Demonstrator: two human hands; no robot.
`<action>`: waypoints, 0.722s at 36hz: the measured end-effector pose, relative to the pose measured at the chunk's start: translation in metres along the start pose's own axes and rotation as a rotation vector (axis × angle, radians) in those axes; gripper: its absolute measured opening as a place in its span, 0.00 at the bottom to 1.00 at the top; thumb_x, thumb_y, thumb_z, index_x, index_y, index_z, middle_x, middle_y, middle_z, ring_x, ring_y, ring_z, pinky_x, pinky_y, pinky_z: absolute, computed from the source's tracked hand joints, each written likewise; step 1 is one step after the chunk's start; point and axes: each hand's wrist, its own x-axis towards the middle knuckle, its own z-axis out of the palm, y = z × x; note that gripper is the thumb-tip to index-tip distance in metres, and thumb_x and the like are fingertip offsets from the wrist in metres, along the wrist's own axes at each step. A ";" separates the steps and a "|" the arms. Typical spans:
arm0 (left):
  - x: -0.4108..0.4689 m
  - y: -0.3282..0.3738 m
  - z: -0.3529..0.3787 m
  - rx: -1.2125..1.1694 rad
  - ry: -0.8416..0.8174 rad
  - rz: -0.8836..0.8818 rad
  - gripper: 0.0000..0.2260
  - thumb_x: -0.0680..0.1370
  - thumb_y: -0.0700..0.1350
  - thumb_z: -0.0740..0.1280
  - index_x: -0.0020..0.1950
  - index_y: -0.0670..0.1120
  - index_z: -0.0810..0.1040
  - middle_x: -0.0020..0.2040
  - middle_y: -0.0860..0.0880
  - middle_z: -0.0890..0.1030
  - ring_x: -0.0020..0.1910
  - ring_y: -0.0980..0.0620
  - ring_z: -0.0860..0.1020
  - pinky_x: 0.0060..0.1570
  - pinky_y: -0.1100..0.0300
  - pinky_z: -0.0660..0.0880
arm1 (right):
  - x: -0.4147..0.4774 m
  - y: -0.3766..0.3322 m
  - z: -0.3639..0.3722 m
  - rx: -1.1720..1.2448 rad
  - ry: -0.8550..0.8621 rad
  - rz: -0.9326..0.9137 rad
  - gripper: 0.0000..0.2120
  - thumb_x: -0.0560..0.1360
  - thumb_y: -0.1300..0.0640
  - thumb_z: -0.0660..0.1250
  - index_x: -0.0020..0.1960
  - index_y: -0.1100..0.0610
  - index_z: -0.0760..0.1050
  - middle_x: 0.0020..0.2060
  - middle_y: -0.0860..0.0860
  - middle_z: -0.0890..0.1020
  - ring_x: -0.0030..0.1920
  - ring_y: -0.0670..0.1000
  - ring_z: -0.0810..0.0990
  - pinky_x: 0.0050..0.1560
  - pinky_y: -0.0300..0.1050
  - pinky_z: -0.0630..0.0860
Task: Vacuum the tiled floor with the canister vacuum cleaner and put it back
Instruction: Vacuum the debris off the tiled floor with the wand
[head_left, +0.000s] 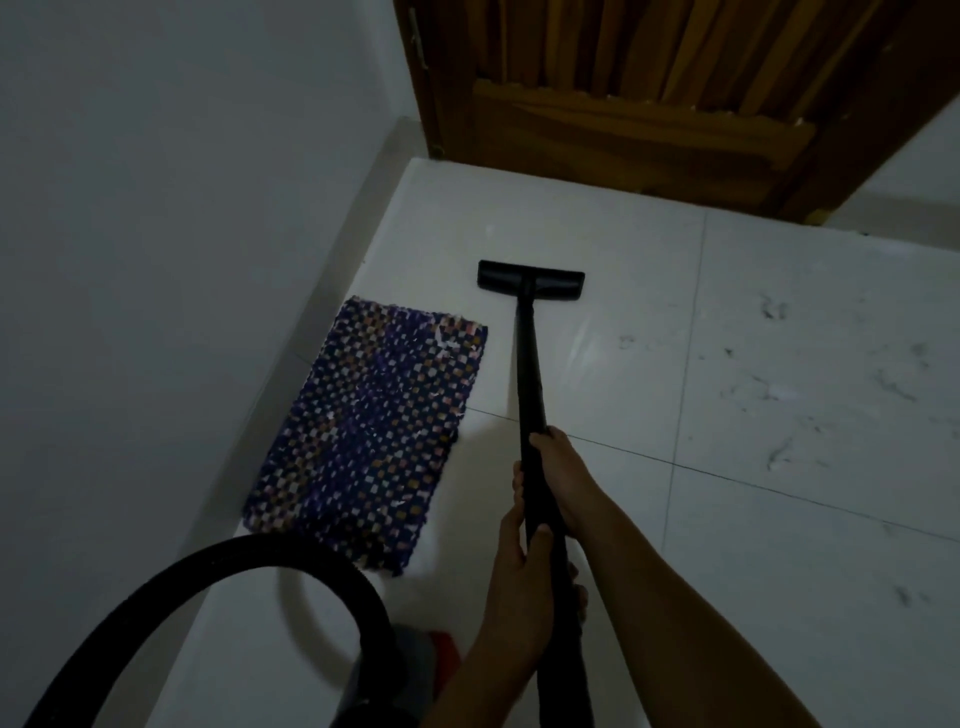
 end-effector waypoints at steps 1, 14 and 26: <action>-0.005 -0.002 0.001 0.012 0.001 -0.006 0.13 0.82 0.46 0.55 0.66 0.55 0.66 0.32 0.44 0.74 0.22 0.52 0.73 0.25 0.60 0.73 | -0.007 0.002 -0.002 0.012 0.001 0.005 0.10 0.82 0.58 0.53 0.62 0.56 0.67 0.30 0.57 0.73 0.25 0.52 0.71 0.24 0.40 0.70; -0.047 0.007 -0.006 -0.018 0.035 -0.023 0.17 0.82 0.43 0.55 0.71 0.50 0.65 0.30 0.42 0.74 0.20 0.51 0.73 0.22 0.61 0.72 | -0.046 0.007 0.004 0.006 -0.016 0.048 0.13 0.82 0.59 0.53 0.67 0.56 0.63 0.32 0.57 0.73 0.27 0.53 0.71 0.25 0.42 0.72; 0.010 0.052 -0.029 0.104 0.026 -0.051 0.17 0.83 0.45 0.53 0.72 0.49 0.63 0.35 0.43 0.75 0.20 0.57 0.75 0.22 0.65 0.73 | 0.014 -0.032 0.041 -0.057 -0.021 0.072 0.12 0.82 0.60 0.52 0.65 0.55 0.64 0.32 0.57 0.72 0.27 0.52 0.71 0.23 0.41 0.71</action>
